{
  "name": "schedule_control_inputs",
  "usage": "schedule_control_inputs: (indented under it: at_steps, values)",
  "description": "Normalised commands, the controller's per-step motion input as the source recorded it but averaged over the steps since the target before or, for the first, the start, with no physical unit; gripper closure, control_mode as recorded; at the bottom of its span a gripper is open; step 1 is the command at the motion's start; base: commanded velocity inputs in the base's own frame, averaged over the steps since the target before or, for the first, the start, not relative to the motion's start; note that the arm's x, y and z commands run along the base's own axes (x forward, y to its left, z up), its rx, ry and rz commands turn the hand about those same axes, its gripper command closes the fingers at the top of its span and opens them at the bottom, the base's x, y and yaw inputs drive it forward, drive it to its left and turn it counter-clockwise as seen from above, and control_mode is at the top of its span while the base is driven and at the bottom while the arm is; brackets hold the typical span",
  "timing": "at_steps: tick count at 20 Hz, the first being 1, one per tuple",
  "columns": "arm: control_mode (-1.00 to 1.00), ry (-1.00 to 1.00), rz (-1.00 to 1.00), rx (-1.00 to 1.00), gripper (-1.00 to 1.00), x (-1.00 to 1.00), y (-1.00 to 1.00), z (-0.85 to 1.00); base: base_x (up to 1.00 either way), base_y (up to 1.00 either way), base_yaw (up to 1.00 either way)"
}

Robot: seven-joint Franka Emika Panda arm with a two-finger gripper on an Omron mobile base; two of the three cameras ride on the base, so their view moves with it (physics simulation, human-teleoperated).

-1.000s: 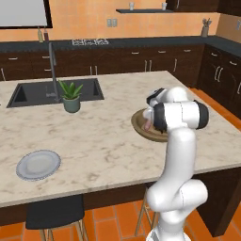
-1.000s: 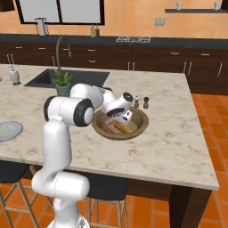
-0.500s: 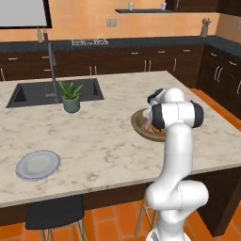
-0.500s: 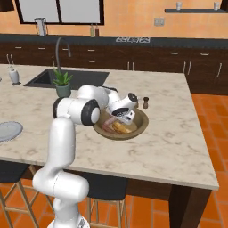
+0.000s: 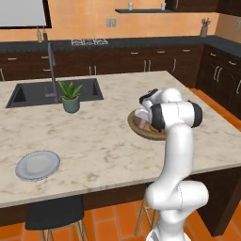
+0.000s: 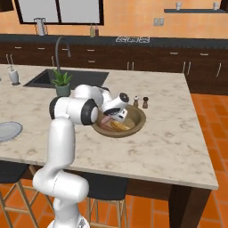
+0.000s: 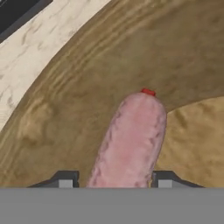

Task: Place one bun and one sausage from the bowl on each plate.

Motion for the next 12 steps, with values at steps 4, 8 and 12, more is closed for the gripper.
schedule_control_inputs:
  at_steps: [4,8,12]
  values:
    - [-1.0,-0.01,-0.01,0.0,1.0,0.0,0.08,0.03,0.0,0.0,0.0]
    - [-1.0,0.01,-0.02,-0.11,1.0,-0.21,0.0,0.79,0.0,0.0,0.0]
    - [-1.0,0.12,0.0,-0.18,1.0,-0.48,0.01,1.0,0.0,0.0,0.0]
